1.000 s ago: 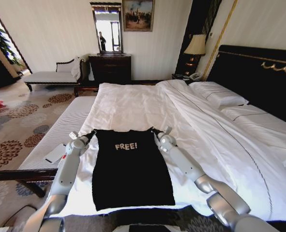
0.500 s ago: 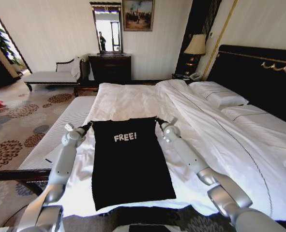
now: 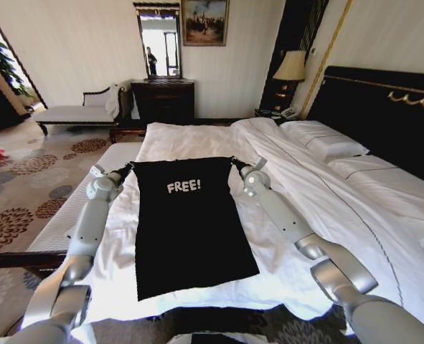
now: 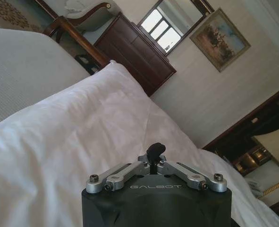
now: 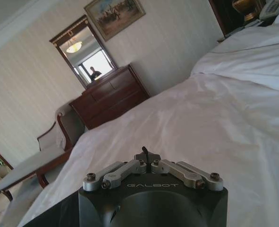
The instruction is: Fold the clothes on the bed.
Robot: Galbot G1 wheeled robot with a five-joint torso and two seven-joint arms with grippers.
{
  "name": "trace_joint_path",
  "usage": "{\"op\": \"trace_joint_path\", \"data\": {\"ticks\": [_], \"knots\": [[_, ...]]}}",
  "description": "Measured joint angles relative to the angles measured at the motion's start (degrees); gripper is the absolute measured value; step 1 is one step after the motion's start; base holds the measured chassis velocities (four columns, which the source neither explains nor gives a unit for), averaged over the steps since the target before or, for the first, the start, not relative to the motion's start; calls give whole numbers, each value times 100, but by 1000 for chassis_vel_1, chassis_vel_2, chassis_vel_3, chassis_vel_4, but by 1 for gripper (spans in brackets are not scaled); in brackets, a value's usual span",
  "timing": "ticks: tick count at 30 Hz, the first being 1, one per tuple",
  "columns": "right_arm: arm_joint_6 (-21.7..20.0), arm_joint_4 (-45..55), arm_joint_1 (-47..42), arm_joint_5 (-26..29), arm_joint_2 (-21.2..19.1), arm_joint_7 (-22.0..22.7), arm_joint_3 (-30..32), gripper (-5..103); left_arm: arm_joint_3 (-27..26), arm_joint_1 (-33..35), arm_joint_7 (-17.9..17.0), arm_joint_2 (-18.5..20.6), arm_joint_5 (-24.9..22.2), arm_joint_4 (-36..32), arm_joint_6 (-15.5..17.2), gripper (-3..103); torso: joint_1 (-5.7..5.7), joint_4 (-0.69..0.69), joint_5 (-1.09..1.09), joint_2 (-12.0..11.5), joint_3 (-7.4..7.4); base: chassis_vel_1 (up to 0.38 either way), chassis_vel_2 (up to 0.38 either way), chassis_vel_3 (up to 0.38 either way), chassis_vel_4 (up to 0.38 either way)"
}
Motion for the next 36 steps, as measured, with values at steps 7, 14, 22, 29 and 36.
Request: {"op": "trace_joint_path", "data": {"ticks": [7, 14, 22, 29, 36], "knots": [[-216, 1176, -875, 274, -918, 402, -49, 0, -294, 1389, -89, 404, -252, -1560, 7, 1, -2, -8, 2, 1, -1, 0, 0, 0, 0], [-312, 1933, -1431, 483, -1314, 759, 121, 0, -623, 2533, -369, 807, -468, -2602, 106, 1, -3, 1, -1, 2, -1, 0, 0, 0, 0], [-444, 3303, -2837, 533, -1848, 1137, 793, 0, -755, 3609, -551, 1219, -481, -3846, 230, 1, -4, -10, 1, 3, -2, 0, 0, 0, 0], [-460, 3898, -3786, 481, -2119, 1230, 1191, 0, -960, 4546, -639, 1760, -370, -4343, 384, 1, -3, 0, 0, 2, -1, 0, 0, 0, 0], [-507, 4338, -4546, 368, -2172, 1362, 1528, 0, -1238, 5382, -825, 2129, -329, -4807, 715, 1, -2, -2, 0, 2, 0, 0, 0, 0, 0]]}}
